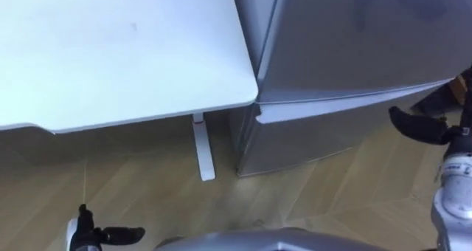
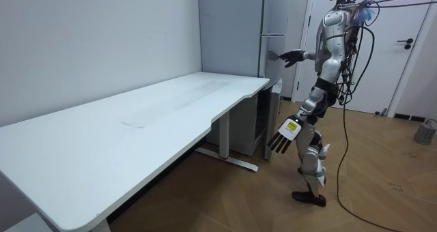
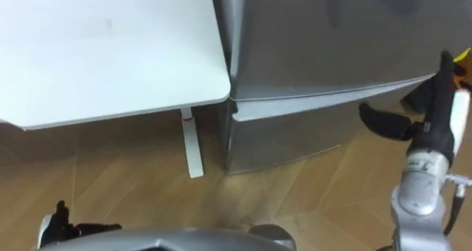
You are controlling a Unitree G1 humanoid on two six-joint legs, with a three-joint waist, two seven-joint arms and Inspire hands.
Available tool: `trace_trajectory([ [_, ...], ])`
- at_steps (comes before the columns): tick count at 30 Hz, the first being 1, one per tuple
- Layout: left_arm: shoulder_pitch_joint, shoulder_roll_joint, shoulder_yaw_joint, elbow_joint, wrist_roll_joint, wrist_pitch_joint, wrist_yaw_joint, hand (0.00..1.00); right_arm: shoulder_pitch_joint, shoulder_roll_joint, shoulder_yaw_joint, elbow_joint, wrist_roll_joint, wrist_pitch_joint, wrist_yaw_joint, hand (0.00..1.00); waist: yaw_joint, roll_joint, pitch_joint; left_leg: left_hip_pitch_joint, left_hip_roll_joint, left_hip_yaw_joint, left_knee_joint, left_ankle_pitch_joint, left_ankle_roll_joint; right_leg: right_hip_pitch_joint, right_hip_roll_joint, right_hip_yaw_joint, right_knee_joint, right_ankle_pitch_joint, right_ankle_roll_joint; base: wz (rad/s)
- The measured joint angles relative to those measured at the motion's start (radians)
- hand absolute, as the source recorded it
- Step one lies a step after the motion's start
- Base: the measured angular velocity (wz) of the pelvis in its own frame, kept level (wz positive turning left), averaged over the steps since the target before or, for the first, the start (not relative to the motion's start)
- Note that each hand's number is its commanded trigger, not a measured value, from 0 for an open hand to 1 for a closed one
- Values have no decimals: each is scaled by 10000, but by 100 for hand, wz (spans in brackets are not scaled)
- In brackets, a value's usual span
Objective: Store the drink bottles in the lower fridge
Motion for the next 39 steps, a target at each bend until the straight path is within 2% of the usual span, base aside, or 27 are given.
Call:
trace_trajectory([
  [3,-36,-73,26,-38,30,-80,1,0,10,265,58,1029,366,-57,-287,0,-32,68,-3,103,2,25,-66,22,-16,50,22,17,-28,3,3,-6],
  [5,16,-179,26,-17,101,-132,-1,0,-20,551,89,2031,965,-120,-364,0,-59,52,20,243,-3,20,-209,83,-42,202,49,16,-179,12,-12,0],
  [7,87,-221,30,-3,110,-166,-2,0,-35,670,103,2833,1460,-124,-360,0,-44,25,32,342,-5,-33,-318,127,-66,270,61,-7,-190,15,-16,4],
  [14,331,-285,321,348,99,-164,-19,0,-265,707,501,6315,2743,-94,-7,0,30,25,24,349,3,-109,-353,155,-86,360,88,-33,-323,41,-52,1],
  [16,394,-314,339,368,108,-153,-99,0,-366,715,727,7128,2823,-51,279,0,23,31,44,333,-3,-189,-347,154,-86,394,88,-77,-351,46,-47,10],
  [20,423,-345,382,565,104,-142,-307,0,-761,736,779,8710,3348,319,1011,0,73,53,57,366,0,-366,-384,153,-86,551,89,-218,-422,47,-50,11],
  [22,422,-387,528,711,104,-97,-307,0,-887,746,783,9220,3705,424,1282,0,62,71,63,443,-2,-472,-404,153,-87,728,92,-304,-526,53,-55,18],
  [27,448,-436,769,909,109,276,-330,0,-1155,820,771,9902,4867,927,2081,0,92,90,73,513,-6,-704,-419,154,-97,938,108,-461,-652,61,-66,12],
  [29,434,-554,1131,941,501,459,-411,0,-1157,918,768,9968,5793,1119,2544,0,103,103,69,549,-19,-858,-419,154,-98,1017,115,-549,-689,63,-68,11],
  [34,436,-739,1198,966,781,529,-584,0,-1275,1074,752,10146,8026,1363,3547,0,255,221,99,682,-11,-968,-425,152,-101,1196,138,-571,-705,63,-69,2],
  [39,390,-857,1226,1037,810,533,-780,0,-1683,1101,751,10207,9510,1562,4398,0,329,269,110,680,-39,-1168,-384,151,-100,1218,150,-602,-703,70,-79,1],
])
